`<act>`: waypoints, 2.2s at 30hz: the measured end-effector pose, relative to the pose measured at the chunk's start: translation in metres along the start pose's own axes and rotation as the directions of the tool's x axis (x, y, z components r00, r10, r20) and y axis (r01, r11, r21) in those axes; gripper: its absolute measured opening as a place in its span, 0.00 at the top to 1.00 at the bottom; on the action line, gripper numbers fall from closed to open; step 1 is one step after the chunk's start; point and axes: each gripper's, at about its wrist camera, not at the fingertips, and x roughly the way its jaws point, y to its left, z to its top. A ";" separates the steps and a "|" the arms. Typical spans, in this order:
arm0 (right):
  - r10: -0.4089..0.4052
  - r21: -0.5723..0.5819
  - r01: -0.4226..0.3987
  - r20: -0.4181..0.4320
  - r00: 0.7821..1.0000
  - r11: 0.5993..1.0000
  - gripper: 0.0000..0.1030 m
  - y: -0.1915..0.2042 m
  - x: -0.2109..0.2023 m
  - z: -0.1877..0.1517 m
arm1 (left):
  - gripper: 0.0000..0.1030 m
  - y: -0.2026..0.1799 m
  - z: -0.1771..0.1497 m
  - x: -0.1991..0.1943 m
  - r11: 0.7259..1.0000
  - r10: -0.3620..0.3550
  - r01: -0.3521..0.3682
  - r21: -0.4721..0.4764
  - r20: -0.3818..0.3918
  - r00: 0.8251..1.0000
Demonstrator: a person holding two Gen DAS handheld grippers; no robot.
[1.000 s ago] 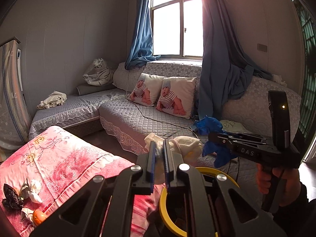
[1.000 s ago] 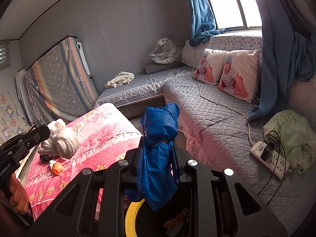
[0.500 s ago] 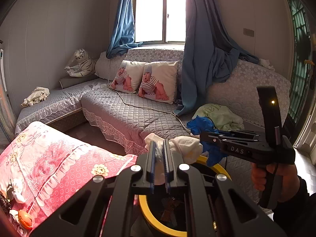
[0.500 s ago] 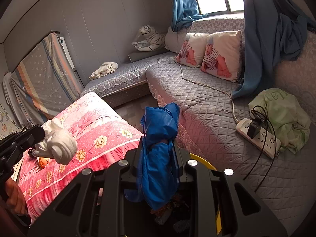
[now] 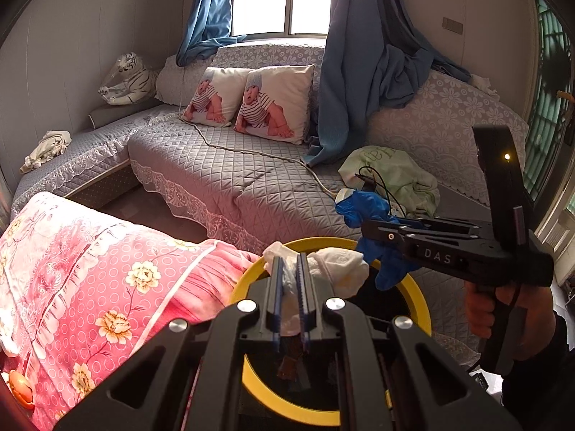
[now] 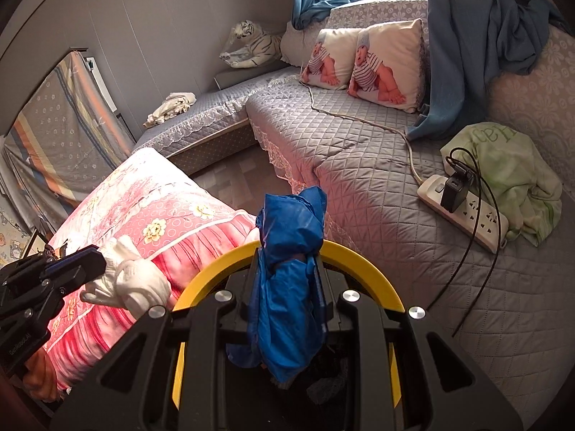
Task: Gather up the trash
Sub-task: 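Open the left tool over the bin while the right tool releases the blue item, then move both open tools back over the remaining trash on the bed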
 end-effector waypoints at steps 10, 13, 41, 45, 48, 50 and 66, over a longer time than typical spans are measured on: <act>0.022 0.041 -0.019 -0.076 0.997 0.999 0.75 -0.011 0.021 -0.012 | 0.90 -0.001 -0.013 0.026 0.999 -0.031 0.029 -0.021 -0.082 0.996; 0.008 0.042 -0.004 -0.090 0.996 0.999 0.72 -0.011 0.025 -0.014 | 0.75 0.003 -0.015 0.028 0.999 -0.036 0.033 -0.039 -0.092 0.995; 0.084 -0.005 -0.084 0.020 0.996 0.996 0.55 0.039 0.007 0.024 | 0.55 0.079 -0.001 -0.064 0.964 0.209 -0.187 -0.188 0.105 0.972; 0.135 -0.062 -0.133 0.035 0.990 0.989 0.50 0.071 0.006 0.035 | 0.55 0.108 -0.004 -0.090 0.937 0.285 -0.248 -0.244 0.132 0.949; 0.185 -0.092 -0.181 0.038 0.982 0.979 0.49 0.095 0.005 0.043 | 0.55 0.130 -0.007 -0.110 0.908 0.348 -0.296 -0.295 0.141 0.927; 0.213 -0.121 -0.207 0.043 0.976 0.971 0.49 0.113 0.004 0.049 | 0.55 0.146 -0.010 -0.125 0.888 0.386 -0.324 -0.327 0.145 0.911; 0.438 -0.322 -0.417 -0.009 0.899 0.850 0.44 0.263 0.015 0.064 | 0.55 0.233 -0.045 -0.229 0.680 0.666 -0.521 -0.516 0.138 0.733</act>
